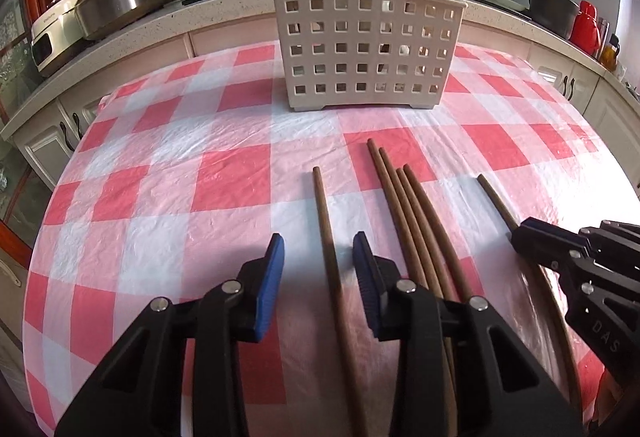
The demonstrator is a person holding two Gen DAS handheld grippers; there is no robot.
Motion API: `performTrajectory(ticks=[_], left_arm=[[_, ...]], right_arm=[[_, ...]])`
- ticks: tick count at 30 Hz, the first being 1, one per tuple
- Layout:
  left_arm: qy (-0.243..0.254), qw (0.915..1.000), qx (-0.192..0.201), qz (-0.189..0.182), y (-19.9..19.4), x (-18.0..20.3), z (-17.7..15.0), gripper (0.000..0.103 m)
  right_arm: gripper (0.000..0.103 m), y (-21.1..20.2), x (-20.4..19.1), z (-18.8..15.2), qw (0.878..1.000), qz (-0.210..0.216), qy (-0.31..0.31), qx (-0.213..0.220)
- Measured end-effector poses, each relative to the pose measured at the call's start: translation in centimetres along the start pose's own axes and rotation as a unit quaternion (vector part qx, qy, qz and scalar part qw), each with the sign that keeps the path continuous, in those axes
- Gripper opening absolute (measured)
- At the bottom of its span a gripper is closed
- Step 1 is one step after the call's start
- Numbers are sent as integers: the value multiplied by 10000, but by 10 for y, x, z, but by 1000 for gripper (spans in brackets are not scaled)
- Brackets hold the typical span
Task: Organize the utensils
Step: 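Grasp a wooden chopstick with the right tool while the left tool grasps another, then lift both held chopsticks upright and carry them to the white basket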
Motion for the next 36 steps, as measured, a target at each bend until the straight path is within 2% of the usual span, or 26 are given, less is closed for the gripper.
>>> performTrajectory(ticks=[4, 6, 12, 19, 27, 36], left_arm=[[235, 9997, -8, -36, 1, 11, -1, 7], [309, 9995, -8, 5, 0, 13, -1, 6], [-15, 9995, 24, -326, -5, 4, -2, 6], [27, 9979, 520, -385, -46, 6, 4, 6], [-41, 9922, 1188, -377, -104, 2, 10, 6], [-11, 9855, 1667, -330, -151, -2, 10, 6]], right_arm=[[6, 0, 0, 0, 10000, 32, -2, 6], [6, 0, 0, 0, 10000, 25, -18, 8], [6, -4, 1, 1, 9999, 98, 39, 91], [6, -36, -1, 16, 9979, 170, 51, 621], [6, -77, -1, 27, 9929, 141, 29, 1184], [6, -118, -4, 32, 9867, 104, -33, 1624]])
Point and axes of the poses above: each gripper's, at about its wrist camera, not at the fingertips, and y roughly the way its jaws point, x to its right, z to its top, the point moved 5 cm from there along y, roughly the way its jaws point, and after that the axes turned 6 degrees about -z, right-handed, at the moved point
